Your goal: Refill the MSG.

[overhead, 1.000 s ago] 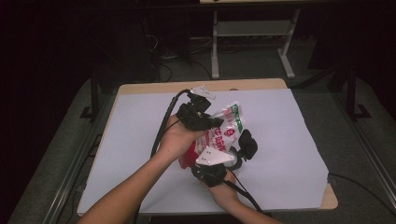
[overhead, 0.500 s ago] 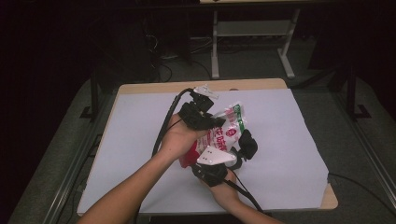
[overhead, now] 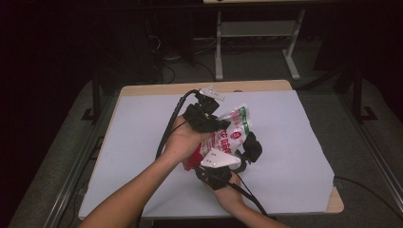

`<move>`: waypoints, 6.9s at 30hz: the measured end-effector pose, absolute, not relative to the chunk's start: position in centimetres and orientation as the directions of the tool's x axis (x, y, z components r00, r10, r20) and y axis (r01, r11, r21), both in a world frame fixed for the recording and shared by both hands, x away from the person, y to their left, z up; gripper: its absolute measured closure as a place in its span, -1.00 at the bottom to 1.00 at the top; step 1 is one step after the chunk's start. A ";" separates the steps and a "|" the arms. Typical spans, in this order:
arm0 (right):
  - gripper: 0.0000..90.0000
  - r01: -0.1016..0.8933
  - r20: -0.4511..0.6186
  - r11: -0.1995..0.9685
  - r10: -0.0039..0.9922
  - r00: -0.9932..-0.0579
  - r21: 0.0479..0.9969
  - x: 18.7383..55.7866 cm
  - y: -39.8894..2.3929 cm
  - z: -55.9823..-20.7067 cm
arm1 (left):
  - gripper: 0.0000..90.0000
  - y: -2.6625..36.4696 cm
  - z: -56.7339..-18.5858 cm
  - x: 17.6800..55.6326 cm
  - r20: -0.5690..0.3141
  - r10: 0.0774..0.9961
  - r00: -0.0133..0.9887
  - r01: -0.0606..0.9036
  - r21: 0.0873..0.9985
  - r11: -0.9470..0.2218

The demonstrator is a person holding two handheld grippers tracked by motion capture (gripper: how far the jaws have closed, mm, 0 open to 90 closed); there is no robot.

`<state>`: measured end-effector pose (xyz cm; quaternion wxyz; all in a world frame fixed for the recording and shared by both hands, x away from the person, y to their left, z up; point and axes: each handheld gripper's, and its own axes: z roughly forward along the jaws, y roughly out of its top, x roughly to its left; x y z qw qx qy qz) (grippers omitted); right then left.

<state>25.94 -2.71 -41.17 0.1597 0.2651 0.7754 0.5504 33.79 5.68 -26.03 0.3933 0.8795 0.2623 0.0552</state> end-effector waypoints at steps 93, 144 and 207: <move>1.00 0.215 0.049 0.225 0.574 -0.817 0.950 25.9 -2.6 -40.8 | 1.00 4.7 -25.8 33.5 -0.094 0.504 0.859 0.413 0.710 -0.571; 1.00 0.194 0.038 0.218 0.567 -0.823 0.956 26.0 -2.6 -40.7 | 1.00 4.2 -26.1 33.3 -0.097 0.502 0.859 0.413 0.711 -0.569; 1.00 0.227 0.072 0.191 0.591 -0.803 0.955 26.7 -2.4 -40.4 | 1.00 4.0 -26.5 34.2 -0.090 0.534 0.841 0.419 0.734 -0.535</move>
